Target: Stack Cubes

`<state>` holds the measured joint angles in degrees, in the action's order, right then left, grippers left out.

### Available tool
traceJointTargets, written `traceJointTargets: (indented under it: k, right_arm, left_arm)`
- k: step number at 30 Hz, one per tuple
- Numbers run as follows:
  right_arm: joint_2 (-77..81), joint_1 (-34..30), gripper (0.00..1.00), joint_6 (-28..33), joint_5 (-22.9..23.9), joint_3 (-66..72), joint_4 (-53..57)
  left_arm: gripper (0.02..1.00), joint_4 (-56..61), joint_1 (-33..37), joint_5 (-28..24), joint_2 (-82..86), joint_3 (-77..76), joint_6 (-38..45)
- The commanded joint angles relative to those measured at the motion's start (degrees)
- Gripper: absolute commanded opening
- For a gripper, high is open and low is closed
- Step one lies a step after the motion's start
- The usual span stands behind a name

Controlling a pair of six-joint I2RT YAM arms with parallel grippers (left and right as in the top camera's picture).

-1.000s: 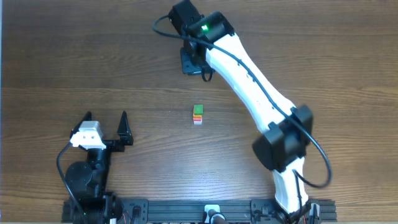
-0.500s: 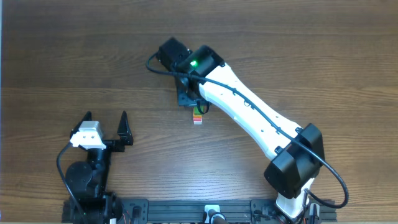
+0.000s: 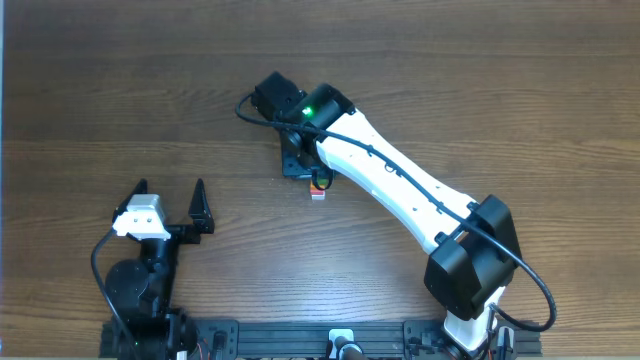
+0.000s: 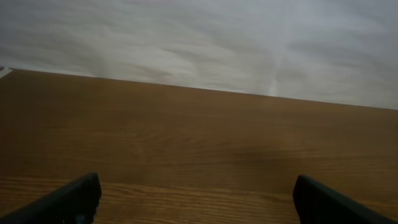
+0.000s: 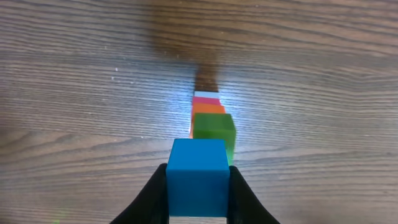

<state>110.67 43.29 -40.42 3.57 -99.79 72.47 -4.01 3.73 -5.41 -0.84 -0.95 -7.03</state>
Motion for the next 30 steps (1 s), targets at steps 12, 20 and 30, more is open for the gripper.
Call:
traceJointTargets:
  k: [12,20,30]
  right_arm:
    - [-2.6,0.1,0.012,-0.7,-0.7,3.0,-1.4]
    - [-2.6,-0.3,0.012,-0.7,-0.7,3.0,-1.1]
    - [-2.6,-1.3,0.009,-1.4,-0.5,3.5,-0.9]
  left_arm:
    - [0.996,0.2,0.3,-0.3,0.5,0.6,1.0]
    - [1.000,0.2,0.3,-0.3,0.5,0.6,1.0]
    - [1.000,0.2,0.3,-0.3,0.5,0.6,1.0]
